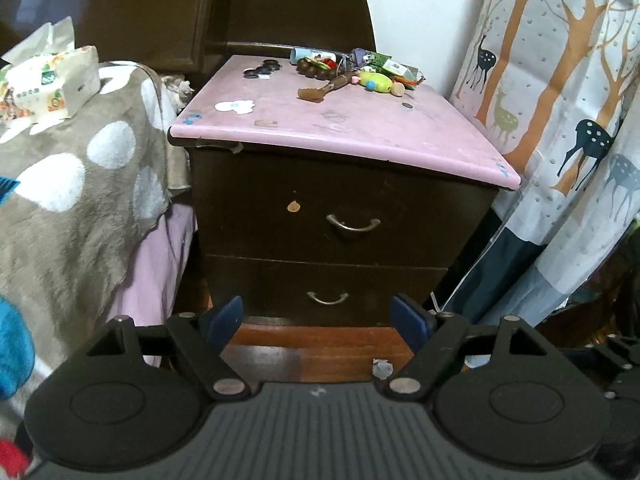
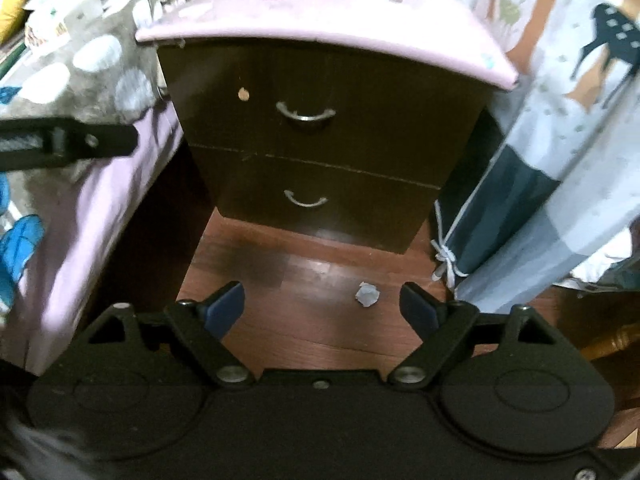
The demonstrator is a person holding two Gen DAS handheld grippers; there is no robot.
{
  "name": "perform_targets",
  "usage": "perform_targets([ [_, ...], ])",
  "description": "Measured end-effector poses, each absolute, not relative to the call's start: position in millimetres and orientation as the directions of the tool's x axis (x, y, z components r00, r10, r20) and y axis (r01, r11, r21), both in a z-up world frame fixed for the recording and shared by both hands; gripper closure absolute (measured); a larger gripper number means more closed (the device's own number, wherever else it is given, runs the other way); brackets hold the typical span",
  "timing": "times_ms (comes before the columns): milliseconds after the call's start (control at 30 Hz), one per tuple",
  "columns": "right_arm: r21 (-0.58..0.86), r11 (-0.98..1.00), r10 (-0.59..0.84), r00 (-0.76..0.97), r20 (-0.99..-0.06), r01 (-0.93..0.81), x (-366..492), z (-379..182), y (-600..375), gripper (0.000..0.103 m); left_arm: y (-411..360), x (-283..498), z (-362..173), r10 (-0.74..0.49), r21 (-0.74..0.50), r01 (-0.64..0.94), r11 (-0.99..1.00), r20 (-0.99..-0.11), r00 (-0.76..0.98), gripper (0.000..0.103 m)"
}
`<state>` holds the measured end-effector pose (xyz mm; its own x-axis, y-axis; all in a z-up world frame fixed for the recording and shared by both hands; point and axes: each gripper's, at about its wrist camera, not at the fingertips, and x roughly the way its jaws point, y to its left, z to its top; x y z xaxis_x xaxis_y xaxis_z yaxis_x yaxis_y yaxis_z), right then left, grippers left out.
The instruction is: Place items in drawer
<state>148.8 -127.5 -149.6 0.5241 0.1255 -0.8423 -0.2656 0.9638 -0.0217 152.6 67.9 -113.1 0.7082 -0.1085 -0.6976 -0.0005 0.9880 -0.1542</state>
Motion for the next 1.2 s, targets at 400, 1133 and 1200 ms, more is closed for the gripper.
perform_targets([
  [400, 0.018, 0.974, 0.144, 0.563, -0.814, -0.224, 81, -105, -160, 0.017, 25, 85, -58, -0.03, -0.069, -0.02, 0.997, -0.65, 0.76, 0.02],
  [1133, 0.014, 0.984, 0.139, 0.723, -0.677, -0.176, 3, -17, -174, 0.014, -3, 0, 1, -0.045, -0.101, -0.016, 0.995, -0.572, 0.819, 0.015],
  [1200, 0.017, 0.986, 0.136, 0.73, -0.67, -0.168, 2, -14, -176, 0.014, -5, -4, 6, -0.043, -0.1, -0.017, 0.995, -0.564, 0.825, 0.009],
])
